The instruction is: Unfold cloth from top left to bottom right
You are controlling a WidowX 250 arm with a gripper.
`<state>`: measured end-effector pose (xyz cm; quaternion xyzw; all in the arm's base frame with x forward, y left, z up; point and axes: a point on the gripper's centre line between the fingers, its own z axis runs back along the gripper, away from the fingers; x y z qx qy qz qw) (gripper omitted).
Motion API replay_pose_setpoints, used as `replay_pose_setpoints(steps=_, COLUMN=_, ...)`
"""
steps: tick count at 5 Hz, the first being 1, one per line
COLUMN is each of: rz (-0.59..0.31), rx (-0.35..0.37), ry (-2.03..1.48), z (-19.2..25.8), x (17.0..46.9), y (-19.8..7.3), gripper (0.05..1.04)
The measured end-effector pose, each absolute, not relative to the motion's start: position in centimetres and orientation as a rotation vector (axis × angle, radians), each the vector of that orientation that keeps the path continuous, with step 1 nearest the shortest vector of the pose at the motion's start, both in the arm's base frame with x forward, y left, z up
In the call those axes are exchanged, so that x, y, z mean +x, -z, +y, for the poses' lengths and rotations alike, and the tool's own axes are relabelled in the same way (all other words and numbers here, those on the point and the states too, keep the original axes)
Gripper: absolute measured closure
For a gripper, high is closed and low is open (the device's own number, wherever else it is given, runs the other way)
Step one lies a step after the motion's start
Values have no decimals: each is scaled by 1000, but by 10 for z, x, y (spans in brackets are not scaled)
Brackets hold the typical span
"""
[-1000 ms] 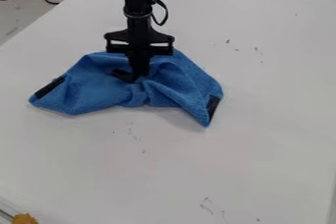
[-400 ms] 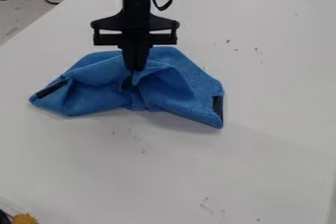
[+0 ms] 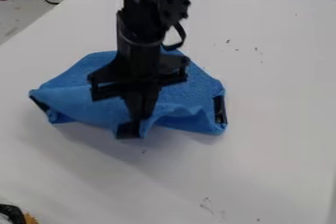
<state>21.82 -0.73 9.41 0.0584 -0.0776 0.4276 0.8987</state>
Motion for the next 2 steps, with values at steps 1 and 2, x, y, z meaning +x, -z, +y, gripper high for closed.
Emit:
replay_pose_setpoints(steps=1, rz=-163, rx=111, ry=-958, z=-29, x=197, y=-89, gripper=1032)
replay_pose_setpoints(steps=2, rz=-149, rx=89, ry=-1008, z=-42, x=186, y=-79, gripper=1032)
